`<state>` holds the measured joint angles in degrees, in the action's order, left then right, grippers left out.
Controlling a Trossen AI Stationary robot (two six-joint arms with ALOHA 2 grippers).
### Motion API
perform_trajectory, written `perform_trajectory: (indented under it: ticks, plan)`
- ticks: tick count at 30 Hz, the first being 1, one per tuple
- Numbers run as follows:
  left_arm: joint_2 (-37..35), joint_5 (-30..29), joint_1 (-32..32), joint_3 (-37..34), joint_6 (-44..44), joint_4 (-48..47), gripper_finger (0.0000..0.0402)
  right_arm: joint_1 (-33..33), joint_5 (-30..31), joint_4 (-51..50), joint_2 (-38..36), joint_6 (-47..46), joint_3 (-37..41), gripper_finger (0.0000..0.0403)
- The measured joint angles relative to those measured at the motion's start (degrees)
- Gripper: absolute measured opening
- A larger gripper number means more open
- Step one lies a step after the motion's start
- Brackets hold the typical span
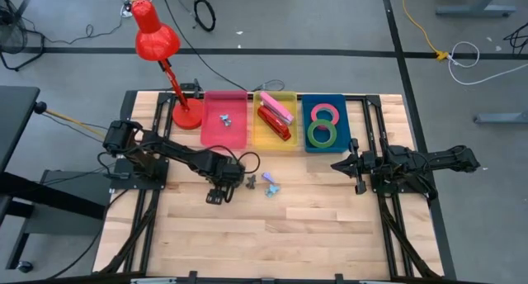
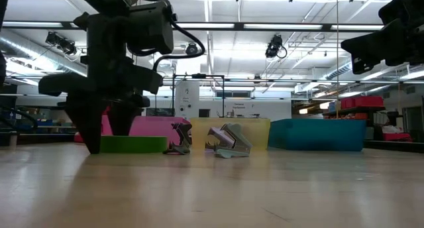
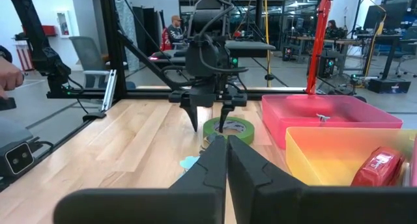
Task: Pick and place Stapler, Stapler remover, tape
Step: Put the green tape into the blue bin
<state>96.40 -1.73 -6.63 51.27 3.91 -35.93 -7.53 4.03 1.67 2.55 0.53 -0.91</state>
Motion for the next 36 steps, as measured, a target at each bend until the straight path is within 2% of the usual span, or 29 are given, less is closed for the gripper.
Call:
perform_trajectory:
  ticks: [12,28,36]
  plan:
    - [-0.1,0.0,0.0,0.0,-0.1,-0.5,0.0196,0.0,0.0,0.0,0.0,0.0,0.0,0.0017]
    - [-0.1,-0.1,0.0,0.2,-0.1,-1.3,0.0134,0.0,0.0,0.0,0.0,0.0,0.0,0.0017]
    - [-0.1,-1.4,0.1,5.6,2.2,-7.1,0.0098,0.0,0.0,0.0,0.0,0.0,0.0,0.0017]
